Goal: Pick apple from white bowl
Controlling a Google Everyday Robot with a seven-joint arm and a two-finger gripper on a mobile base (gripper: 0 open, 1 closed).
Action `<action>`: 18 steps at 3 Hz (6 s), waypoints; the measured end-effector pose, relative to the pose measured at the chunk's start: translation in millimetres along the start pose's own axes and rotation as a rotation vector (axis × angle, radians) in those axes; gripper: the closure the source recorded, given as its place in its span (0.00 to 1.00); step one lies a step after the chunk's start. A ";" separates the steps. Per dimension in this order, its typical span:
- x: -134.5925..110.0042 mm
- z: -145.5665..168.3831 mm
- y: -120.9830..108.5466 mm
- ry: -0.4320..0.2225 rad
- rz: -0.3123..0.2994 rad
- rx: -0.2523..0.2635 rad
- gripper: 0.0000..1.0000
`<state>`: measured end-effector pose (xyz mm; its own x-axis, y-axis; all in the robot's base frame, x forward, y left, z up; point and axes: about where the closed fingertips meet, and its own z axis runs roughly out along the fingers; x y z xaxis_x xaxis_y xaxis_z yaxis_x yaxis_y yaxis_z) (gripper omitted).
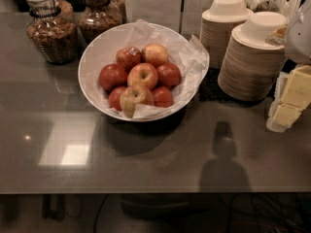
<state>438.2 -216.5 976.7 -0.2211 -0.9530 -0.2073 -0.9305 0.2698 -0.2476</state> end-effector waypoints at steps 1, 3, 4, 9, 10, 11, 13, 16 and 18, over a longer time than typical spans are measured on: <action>0.0 0.0 0.0 0.000 0.000 0.000 0.00; -34.0 19.9 14.5 -0.087 -0.011 -0.021 0.00; -76.8 31.4 23.2 -0.154 -0.051 -0.035 0.00; -201.1 36.1 42.6 -0.468 -0.019 -0.123 0.00; -214.1 36.6 32.5 -0.552 0.087 -0.120 0.00; -220.7 42.2 32.1 -0.571 0.187 -0.136 0.00; -235.5 80.9 39.5 -0.445 0.325 -0.136 0.00; -227.4 118.4 47.3 -0.249 0.556 0.049 0.00; -227.9 117.2 47.4 -0.252 0.585 0.047 0.05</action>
Offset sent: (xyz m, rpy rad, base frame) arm -0.0014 0.0149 -0.0097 0.0673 0.0121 -0.0004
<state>478.7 29.7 901.3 -0.6084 -0.5860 -0.5353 -0.6615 0.7471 -0.0660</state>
